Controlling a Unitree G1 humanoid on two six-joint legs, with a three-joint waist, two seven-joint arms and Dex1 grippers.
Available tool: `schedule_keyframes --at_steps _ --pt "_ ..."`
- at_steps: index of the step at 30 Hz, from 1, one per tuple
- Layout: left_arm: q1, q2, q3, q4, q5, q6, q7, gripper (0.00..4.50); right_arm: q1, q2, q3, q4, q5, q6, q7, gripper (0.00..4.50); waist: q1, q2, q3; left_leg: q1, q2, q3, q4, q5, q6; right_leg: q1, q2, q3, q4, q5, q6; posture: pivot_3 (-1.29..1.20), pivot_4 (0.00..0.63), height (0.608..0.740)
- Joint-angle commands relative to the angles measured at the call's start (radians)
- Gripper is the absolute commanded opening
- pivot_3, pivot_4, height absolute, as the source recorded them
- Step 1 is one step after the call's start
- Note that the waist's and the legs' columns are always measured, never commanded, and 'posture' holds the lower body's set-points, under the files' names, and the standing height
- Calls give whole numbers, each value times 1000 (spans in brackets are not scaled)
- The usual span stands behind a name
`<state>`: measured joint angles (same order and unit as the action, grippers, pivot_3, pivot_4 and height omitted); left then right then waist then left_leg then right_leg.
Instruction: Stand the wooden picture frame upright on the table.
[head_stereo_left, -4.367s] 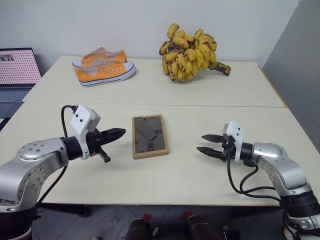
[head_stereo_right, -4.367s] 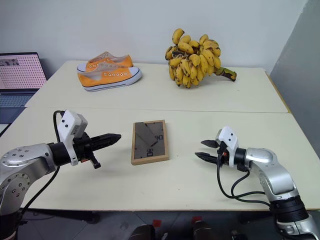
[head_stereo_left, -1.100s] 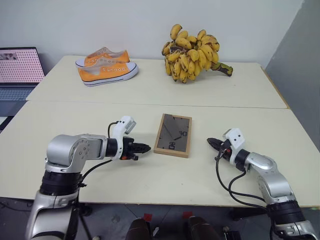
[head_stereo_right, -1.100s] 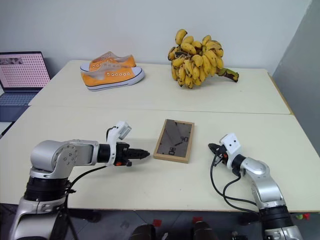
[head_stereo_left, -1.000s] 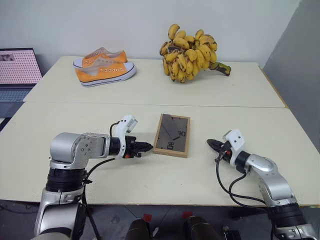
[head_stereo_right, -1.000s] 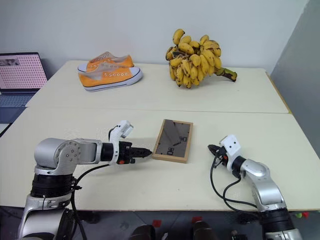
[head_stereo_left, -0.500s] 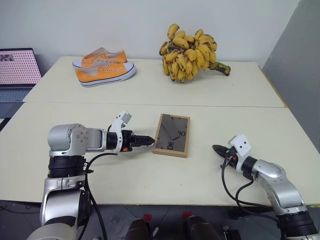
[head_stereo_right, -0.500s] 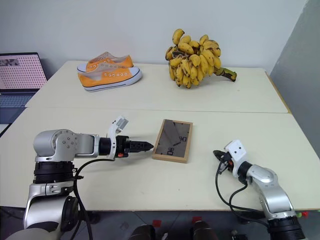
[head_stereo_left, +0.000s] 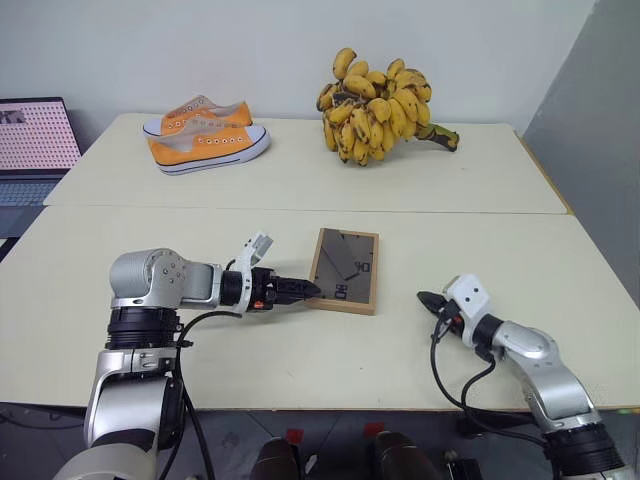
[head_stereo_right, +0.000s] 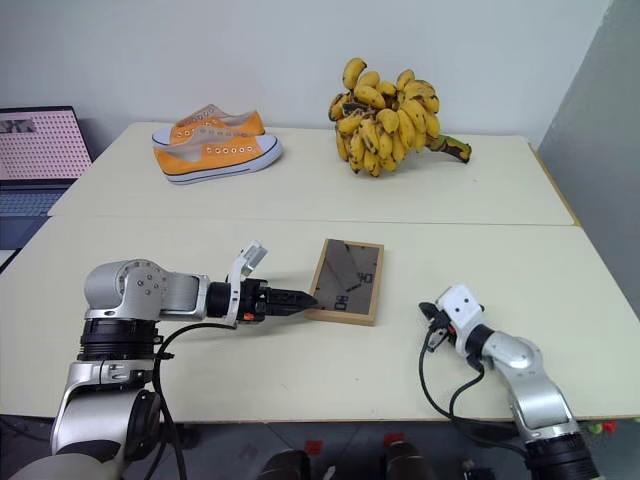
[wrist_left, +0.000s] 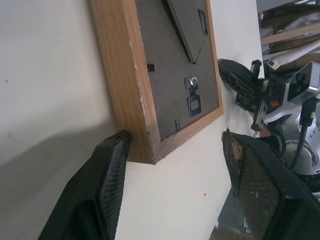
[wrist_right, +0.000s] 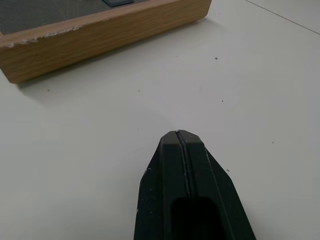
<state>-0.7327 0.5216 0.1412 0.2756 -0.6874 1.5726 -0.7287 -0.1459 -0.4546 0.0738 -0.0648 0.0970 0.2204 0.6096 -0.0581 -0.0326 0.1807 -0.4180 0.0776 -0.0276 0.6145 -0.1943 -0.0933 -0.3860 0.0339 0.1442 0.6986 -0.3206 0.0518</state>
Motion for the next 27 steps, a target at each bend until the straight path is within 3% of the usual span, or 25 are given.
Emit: schedule_keyframes --at_steps 1,19,27 --pt "-14 -14 5 28 3 -14 9 3106 -26 35 37 17 -20 -7 -13 0 -1 0 0 0 0 0 0 0 0 0 0 0 0 0 0 0 150 740" --pt "-24 -71 35 30 -6 1 49 3106 -70 188 112 -59 -28 96 -82 0 -2 0 0 0 0 0 0 0 0 0 0 0 0 0 0 0 150 740" --pt "-35 -89 38 44 -9 -13 58 3106 -75 207 122 -70 -37 112 -98 0 -1 0 0 0 0 0 0 0 0 0 0 0 0 0 0 0 150 740"
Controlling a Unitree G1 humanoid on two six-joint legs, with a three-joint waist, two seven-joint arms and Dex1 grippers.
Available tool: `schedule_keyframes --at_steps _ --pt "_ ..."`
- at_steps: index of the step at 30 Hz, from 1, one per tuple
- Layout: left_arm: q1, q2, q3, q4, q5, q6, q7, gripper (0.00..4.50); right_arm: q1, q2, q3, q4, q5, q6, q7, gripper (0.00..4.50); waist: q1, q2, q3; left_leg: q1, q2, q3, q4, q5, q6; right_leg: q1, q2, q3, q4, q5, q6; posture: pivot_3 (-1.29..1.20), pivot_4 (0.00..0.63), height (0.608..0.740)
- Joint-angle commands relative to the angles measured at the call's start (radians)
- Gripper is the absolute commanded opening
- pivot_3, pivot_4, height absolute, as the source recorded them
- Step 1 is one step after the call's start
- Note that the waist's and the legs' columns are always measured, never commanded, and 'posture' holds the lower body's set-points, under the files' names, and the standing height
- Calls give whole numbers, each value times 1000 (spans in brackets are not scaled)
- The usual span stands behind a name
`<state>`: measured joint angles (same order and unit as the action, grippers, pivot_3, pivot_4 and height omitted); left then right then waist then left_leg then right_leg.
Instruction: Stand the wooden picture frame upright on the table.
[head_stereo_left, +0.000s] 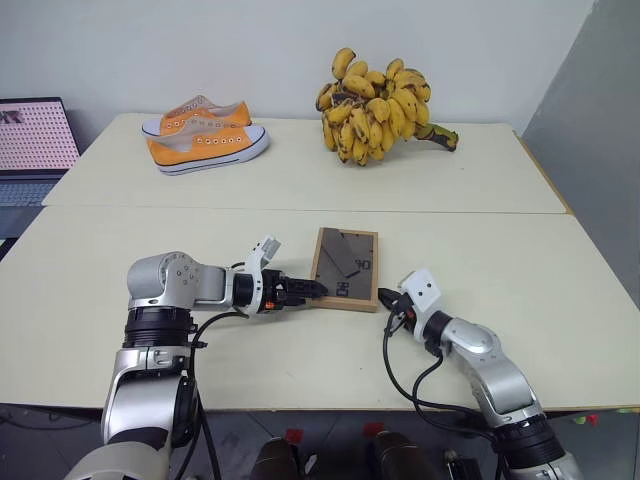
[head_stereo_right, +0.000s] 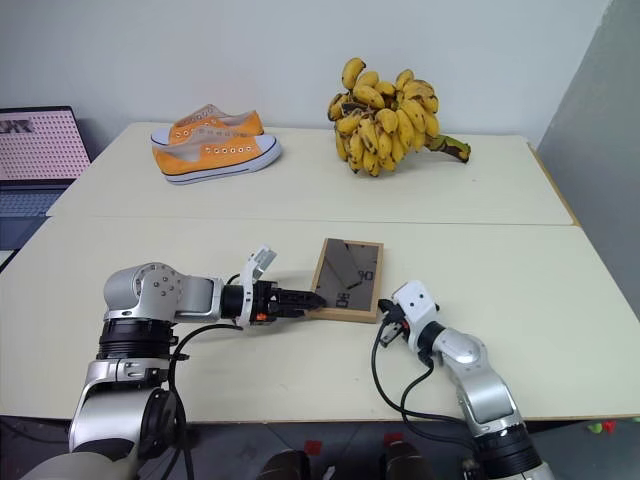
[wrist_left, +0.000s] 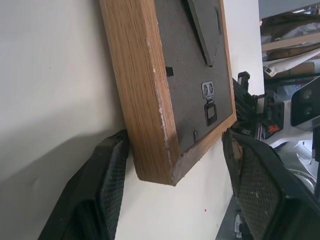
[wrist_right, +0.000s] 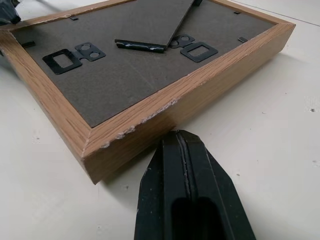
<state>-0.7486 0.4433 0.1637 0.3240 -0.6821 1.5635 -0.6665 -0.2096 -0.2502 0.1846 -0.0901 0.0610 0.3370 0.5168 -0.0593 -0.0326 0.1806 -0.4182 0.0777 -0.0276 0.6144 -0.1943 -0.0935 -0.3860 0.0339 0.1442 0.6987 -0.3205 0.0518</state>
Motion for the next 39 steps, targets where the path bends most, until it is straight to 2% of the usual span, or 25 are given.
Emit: schedule_keyframes --at_steps 1,10,14,28,39 --pt "-20 -12 16 -4 -14 -5 -3 3106 -10 -7 9 -44 -7 -6 -4 0 0 0 0 0 0 0 0 0 0 0 0 0 0 0 0 0 150 740" --pt "-24 -10 23 -6 -12 -13 0 3106 15 -170 -59 -23 -2 -44 59 0 3 0 0 0 -1 0 0 0 0 0 0 0 0 0 0 0 150 740" --pt "-26 -6 22 -4 -11 -18 -2 3106 10 -201 -75 -16 10 -51 72 0 2 0 0 0 -1 0 0 0 0 0 0 0 0 0 0 0 150 740" --pt "-24 -49 26 4 -13 -21 21 3106 -64 -49 -12 -159 16 90 -20 0 3 0 0 -1 0 0 0 0 0 0 0 0 0 0 0 0 150 740" --pt "-38 -50 29 17 -9 -26 22 3106 -59 -46 -25 -152 0 93 -40 0 3 0 0 -1 -1 0 0 0 0 0 0 0 0 0 0 0 150 740"
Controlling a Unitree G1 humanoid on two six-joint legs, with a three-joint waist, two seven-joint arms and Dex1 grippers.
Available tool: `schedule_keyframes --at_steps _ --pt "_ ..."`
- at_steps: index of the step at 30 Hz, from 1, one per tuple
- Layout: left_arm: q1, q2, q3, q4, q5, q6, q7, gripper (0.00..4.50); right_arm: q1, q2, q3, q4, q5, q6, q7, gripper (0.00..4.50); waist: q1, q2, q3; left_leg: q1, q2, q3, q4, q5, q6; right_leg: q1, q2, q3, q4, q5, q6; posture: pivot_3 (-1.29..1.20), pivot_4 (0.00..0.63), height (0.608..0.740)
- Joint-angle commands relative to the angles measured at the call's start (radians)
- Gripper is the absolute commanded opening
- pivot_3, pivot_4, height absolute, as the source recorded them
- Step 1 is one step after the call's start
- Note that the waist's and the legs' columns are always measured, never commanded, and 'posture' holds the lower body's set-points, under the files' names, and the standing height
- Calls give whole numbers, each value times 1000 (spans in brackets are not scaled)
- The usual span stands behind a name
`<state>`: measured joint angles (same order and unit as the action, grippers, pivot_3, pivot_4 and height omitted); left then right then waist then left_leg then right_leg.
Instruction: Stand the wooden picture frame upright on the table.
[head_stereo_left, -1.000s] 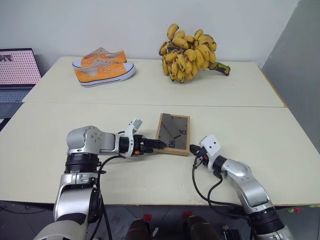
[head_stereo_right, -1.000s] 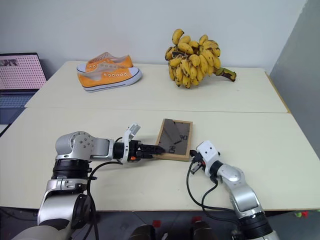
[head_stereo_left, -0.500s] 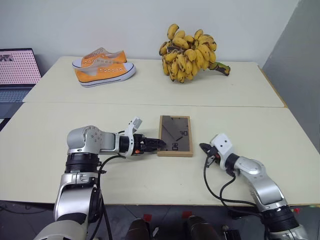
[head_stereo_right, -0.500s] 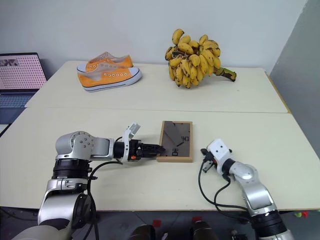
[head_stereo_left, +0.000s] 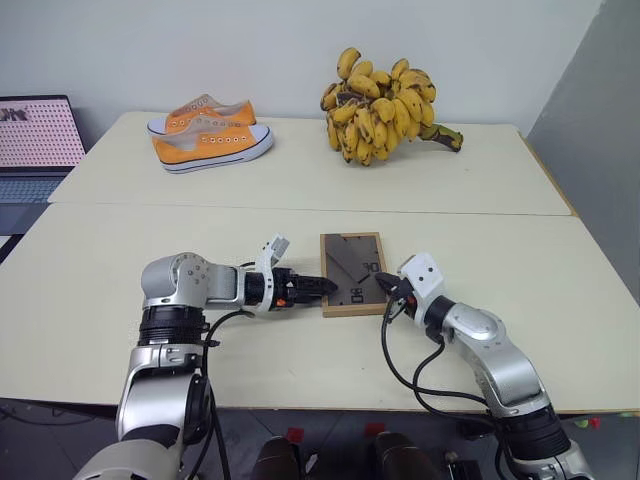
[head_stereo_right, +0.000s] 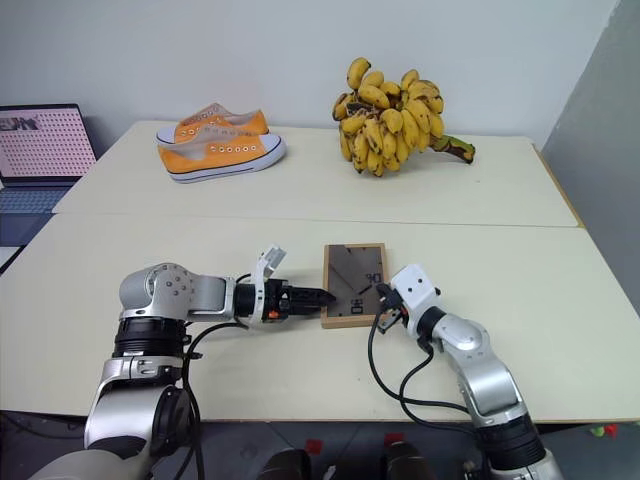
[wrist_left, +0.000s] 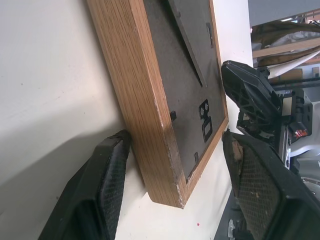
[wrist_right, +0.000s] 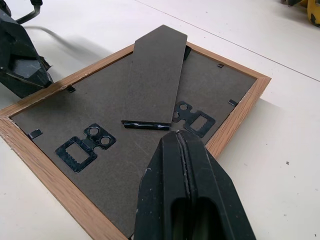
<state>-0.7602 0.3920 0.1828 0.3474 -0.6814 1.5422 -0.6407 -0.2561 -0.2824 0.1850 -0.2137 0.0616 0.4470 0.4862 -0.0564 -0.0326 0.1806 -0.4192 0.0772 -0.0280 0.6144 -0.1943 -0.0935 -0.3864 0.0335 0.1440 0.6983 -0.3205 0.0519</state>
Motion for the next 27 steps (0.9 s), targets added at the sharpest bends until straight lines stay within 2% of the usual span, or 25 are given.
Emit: schedule_keyframes --at_steps 1,7,12,22,27 --pt "-26 3 9 -6 -10 -5 -5 3106 -19 -24 -36 -32 -2 -23 -9 0 0 0 0 0 0 0 0 0 0 0 0 0 0 0 0 0 150 740" --pt "-21 6 10 -10 -11 -2 -6 3106 -24 -74 -83 -33 13 -20 1 0 0 0 0 0 0 0 0 0 0 0 0 0 0 0 0 0 150 740" --pt "-19 5 5 -8 -11 -2 -7 3106 18 -80 -51 0 -1 -40 11 0 0 0 0 0 0 0 0 0 0 0 0 0 0 0 0 0 150 740" --pt "-25 2 0 0 -9 -6 -10 3106 -12 35 21 19 -4 -31 -34 0 -1 0 0 0 0 0 0 0 0 0 0 0 0 0 0 0 150 740" --pt "-28 0 2 7 -6 -13 -8 3106 -14 47 29 3 -4 -22 -37 0 -1 0 0 0 0 0 0 0 0 0 0 0 0 0 0 0 150 740"
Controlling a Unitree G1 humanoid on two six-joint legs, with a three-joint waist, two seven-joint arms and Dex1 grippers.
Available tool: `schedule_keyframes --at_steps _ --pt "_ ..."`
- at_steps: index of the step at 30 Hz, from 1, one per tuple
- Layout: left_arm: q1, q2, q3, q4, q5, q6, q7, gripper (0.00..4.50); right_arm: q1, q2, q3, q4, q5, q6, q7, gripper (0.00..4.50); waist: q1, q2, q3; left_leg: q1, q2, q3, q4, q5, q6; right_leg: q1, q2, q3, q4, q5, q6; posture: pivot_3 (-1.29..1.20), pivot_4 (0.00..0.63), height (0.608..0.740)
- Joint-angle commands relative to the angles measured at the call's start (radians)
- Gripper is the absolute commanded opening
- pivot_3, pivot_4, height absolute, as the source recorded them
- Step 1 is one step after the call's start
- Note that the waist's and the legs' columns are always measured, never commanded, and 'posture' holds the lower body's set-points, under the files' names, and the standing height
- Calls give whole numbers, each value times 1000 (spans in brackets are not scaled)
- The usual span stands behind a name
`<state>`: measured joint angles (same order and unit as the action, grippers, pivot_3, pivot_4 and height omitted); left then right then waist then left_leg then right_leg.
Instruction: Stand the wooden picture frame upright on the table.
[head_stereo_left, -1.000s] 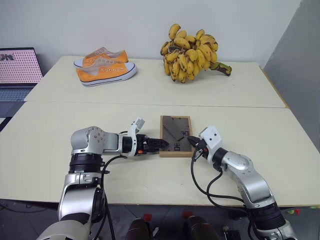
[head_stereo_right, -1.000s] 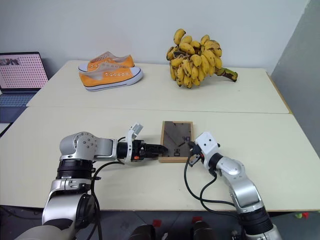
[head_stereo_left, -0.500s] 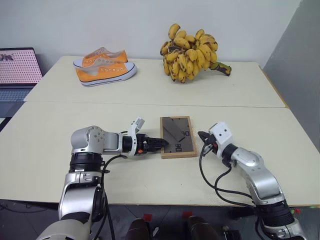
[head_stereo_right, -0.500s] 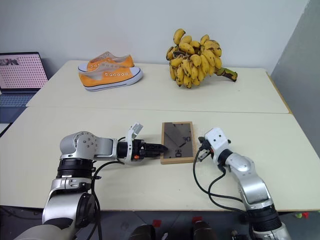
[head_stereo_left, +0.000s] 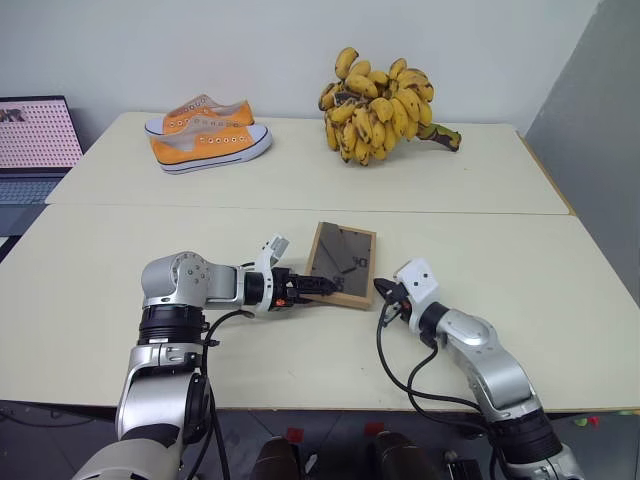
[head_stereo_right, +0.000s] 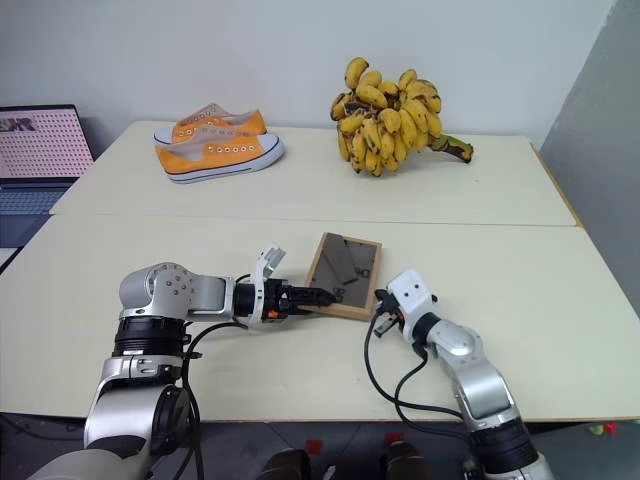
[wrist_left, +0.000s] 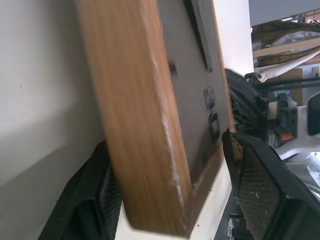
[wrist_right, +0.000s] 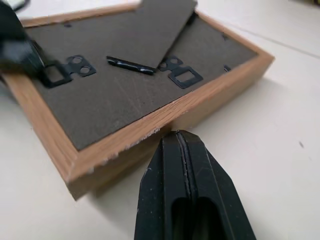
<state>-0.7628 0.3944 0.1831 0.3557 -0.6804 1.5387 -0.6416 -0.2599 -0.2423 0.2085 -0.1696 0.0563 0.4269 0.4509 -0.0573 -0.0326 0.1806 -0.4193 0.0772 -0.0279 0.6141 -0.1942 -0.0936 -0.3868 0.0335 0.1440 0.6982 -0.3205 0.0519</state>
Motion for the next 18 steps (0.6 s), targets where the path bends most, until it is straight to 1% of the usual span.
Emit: schedule_keyframes --at_steps 1,9,16,18 --pt "-26 -2 2 -1 -7 -11 -7 3106 -10 5 4 -38 2 -2 -2 0 0 0 0 0 0 0 0 0 0 0 0 0 0 0 0 0 150 740" --pt "-37 -3 4 18 -4 -16 -6 3106 7 -40 -23 -19 4 -18 10 0 0 0 0 0 0 0 0 0 0 0 0 0 0 0 0 0 150 740" --pt "-49 -15 20 28 -14 -4 -4 3106 9 -41 -20 -15 6 -18 3 0 0 0 0 0 0 0 0 0 0 0 0 0 0 0 0 0 150 740" --pt "-51 -20 30 27 -19 -1 -4 2760 9 -39 -20 -15 6 -18 1 0 0 0 0 0 0 0 0 0 0 0 0 0 0 0 0 0 150 740"
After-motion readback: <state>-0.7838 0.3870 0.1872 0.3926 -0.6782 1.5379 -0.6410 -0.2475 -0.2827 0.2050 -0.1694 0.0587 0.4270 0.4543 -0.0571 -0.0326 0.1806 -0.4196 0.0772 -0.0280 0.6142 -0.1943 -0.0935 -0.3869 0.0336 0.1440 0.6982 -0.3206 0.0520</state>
